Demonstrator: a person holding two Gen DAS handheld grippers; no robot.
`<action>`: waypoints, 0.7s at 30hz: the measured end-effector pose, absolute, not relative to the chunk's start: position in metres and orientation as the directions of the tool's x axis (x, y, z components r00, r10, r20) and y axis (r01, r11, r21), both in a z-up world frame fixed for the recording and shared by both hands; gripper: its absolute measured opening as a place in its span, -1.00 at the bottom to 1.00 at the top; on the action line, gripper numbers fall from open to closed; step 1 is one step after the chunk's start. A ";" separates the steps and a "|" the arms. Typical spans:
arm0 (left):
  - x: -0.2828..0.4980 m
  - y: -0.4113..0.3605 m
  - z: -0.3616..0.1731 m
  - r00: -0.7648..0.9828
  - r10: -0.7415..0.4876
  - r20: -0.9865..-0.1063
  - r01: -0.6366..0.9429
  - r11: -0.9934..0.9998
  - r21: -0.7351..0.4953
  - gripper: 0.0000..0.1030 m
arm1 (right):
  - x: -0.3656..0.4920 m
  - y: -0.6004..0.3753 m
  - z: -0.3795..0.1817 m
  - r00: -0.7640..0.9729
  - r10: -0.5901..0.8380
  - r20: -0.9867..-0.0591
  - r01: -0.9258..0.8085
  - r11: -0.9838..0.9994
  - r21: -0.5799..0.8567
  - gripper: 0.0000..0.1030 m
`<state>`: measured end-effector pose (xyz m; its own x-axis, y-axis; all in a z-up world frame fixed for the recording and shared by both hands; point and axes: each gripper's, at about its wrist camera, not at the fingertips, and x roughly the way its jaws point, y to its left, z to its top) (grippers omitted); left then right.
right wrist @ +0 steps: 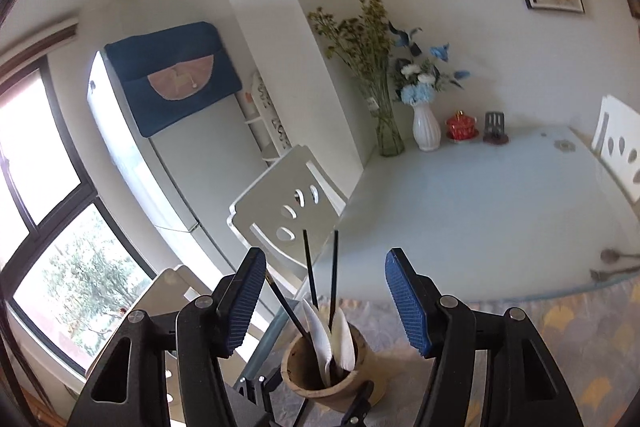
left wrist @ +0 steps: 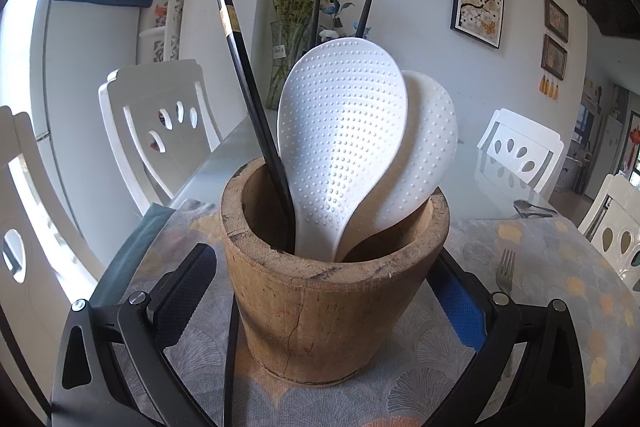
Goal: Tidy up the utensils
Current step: 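Withdraw the open right gripper and move it down toward the table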
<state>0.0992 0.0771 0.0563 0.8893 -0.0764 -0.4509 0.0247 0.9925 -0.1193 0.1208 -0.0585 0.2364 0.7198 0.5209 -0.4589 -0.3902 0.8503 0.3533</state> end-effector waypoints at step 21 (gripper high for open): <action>0.074 0.090 0.054 0.859 -0.102 -0.501 0.027 0.988 -0.154 1.00 | 0.111 -0.123 0.120 0.494 0.425 -0.759 -0.052 0.886 0.462 -0.01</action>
